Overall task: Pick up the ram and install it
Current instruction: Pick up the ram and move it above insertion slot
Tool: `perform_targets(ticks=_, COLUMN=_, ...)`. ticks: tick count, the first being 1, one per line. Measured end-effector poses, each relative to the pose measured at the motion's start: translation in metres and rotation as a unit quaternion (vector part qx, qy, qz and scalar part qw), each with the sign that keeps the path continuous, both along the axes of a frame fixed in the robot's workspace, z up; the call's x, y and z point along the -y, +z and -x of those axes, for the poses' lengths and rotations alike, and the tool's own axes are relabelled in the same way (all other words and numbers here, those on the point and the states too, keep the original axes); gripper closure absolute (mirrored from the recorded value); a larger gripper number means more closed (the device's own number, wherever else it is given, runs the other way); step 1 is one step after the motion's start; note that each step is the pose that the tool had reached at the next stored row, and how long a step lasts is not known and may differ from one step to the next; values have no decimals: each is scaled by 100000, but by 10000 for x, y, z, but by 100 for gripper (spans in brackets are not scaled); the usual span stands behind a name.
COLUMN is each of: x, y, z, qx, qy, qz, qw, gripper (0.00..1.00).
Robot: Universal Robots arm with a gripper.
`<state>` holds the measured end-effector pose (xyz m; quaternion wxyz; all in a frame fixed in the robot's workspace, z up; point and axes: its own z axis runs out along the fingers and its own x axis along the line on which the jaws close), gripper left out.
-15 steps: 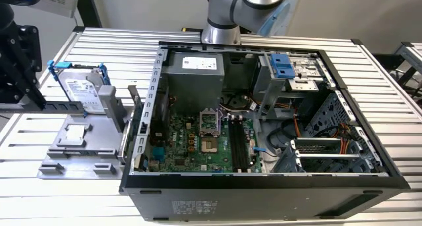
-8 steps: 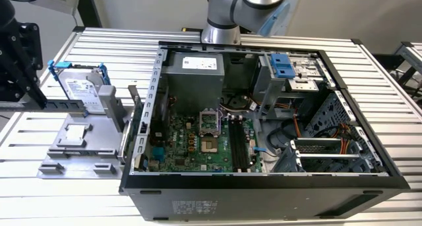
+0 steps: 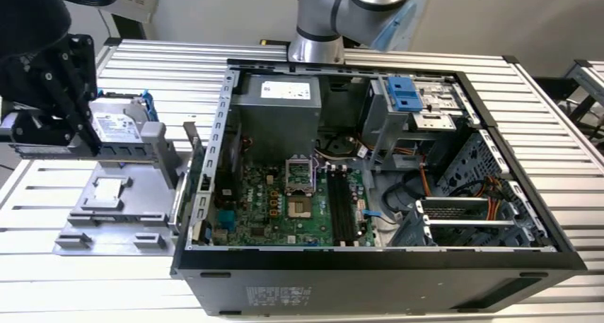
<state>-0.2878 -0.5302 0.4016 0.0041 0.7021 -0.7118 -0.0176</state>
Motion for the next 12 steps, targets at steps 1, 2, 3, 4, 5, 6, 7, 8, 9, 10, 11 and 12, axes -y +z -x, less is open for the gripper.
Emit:
perform_targets(ticks=1, x=0, y=0, z=-41, qx=-22, qy=2, qz=-4, qw=100000, gripper=100)
perform_targets(ticks=2, x=0, y=0, z=-82, qx=-42, qy=-1, qz=0, qw=100000, gripper=100)
perform_targets(ticks=3, x=0, y=-1, z=-127, qx=-59, qy=-5, qz=-6, qw=100000, gripper=100)
perform_targets(ticks=4, x=0, y=0, z=-170, qx=-84, qy=-6, qz=0, qw=100000, gripper=100)
perform_targets(ticks=5, x=0, y=0, z=-214, qx=-105, qy=-4, qz=0, qw=100000, gripper=100)
perform_targets(ticks=6, x=0, y=0, z=-260, qx=-125, qy=0, qz=-1, qw=100000, gripper=100)
perform_targets(ticks=7, x=0, y=0, z=-303, qx=-140, qy=-1, qz=-2, qw=100000, gripper=100)
perform_targets(ticks=8, x=0, y=0, z=-345, qx=-151, qy=-4, qz=-2, qw=100000, gripper=100)
perform_targets(ticks=9, x=0, y=0, z=-387, qx=-165, qy=-6, qz=-1, qw=100000, gripper=100)
perform_targets(ticks=10, x=0, y=0, z=-428, qx=-175, qy=-4, qz=-1, qw=100000, gripper=100)
perform_targets(ticks=11, x=0, y=0, z=-470, qx=-185, qy=-2, qz=-2, qw=100000, gripper=100)
perform_targets(ticks=12, x=0, y=0, z=-513, qx=-191, qy=1, qz=-2, qw=100000, gripper=100)
